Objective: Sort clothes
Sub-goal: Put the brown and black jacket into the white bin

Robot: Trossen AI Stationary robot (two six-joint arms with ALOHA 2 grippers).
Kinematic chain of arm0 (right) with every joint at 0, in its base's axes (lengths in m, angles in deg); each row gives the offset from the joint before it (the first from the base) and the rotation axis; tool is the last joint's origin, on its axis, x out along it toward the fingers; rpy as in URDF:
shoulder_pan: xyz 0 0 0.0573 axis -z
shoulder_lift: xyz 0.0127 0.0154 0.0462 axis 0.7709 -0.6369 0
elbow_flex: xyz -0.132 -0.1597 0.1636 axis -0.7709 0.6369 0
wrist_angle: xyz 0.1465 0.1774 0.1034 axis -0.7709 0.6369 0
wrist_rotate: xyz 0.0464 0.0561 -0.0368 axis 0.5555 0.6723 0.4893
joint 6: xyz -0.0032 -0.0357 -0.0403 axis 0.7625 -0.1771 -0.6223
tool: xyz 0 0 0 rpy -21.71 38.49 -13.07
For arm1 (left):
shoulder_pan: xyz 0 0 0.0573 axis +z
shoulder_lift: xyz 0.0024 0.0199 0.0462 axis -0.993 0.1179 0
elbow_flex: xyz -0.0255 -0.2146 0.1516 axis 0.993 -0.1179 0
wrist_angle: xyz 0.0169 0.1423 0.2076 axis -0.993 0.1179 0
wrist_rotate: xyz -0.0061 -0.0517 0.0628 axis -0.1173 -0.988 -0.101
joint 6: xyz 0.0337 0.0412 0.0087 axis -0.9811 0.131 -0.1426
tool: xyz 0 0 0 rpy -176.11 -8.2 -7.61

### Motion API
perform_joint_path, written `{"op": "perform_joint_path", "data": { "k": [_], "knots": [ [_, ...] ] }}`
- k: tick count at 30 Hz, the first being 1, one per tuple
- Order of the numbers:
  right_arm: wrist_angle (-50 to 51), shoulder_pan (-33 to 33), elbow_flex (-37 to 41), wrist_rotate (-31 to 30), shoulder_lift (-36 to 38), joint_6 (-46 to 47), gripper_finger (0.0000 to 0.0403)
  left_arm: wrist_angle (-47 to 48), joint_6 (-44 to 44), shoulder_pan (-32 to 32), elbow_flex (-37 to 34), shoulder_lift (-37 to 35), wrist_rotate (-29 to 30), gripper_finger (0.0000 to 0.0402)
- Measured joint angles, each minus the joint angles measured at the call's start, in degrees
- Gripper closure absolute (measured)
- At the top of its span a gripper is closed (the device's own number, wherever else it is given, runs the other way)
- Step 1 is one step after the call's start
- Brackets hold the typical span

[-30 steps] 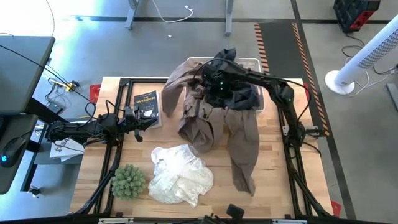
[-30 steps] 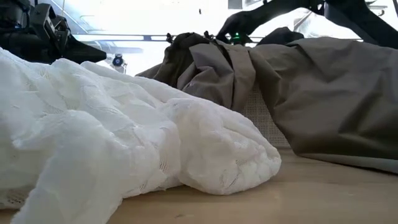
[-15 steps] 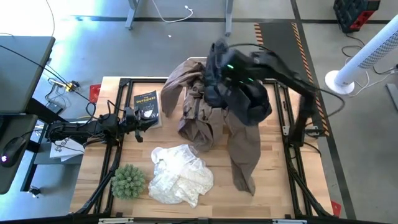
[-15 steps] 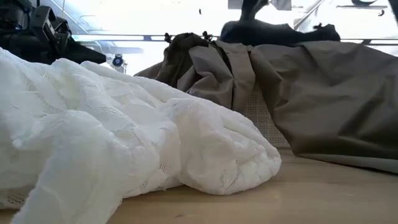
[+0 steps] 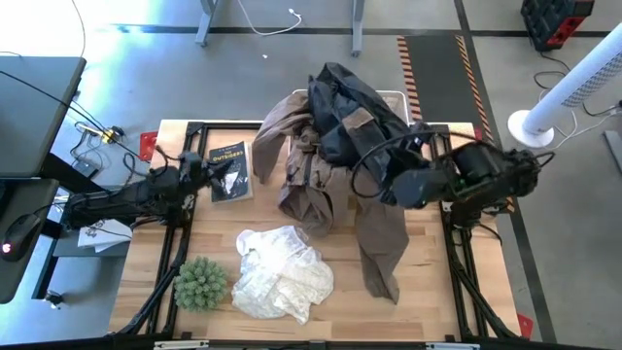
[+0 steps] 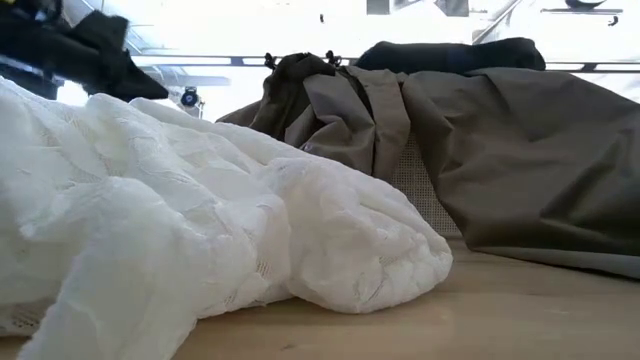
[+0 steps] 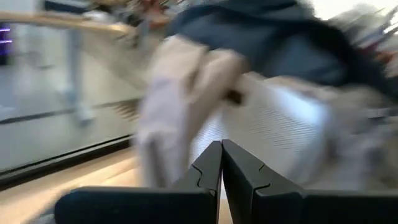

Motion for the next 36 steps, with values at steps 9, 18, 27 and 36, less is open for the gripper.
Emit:
{"op": "perform_joint_path", "data": {
  "k": [9,18,27,36],
  "knots": [
    [-0.19,0.32,20.22,10.31,4.21,10.96,0.0270,11.11,-8.19,15.45,18.85,32.85,-11.14,0.0390],
    [-1.78,-5.56,31.46,12.74,8.45,22.27,0.0270,1.71,-14.27,24.05,22.70,57.61,-20.86,0.0273],
    [-5.57,-13.34,33.88,11.93,9.94,31.84,0.0270,-17.80,-17.19,25.03,23.78,65.08,-35.88,0.0254],
    [-11.74,-15.44,33.88,3.35,9.91,27.62,0.0271,-24.48,-15.84,24.40,38.29,59.13,-42.08,0.0397]
  ]
}}
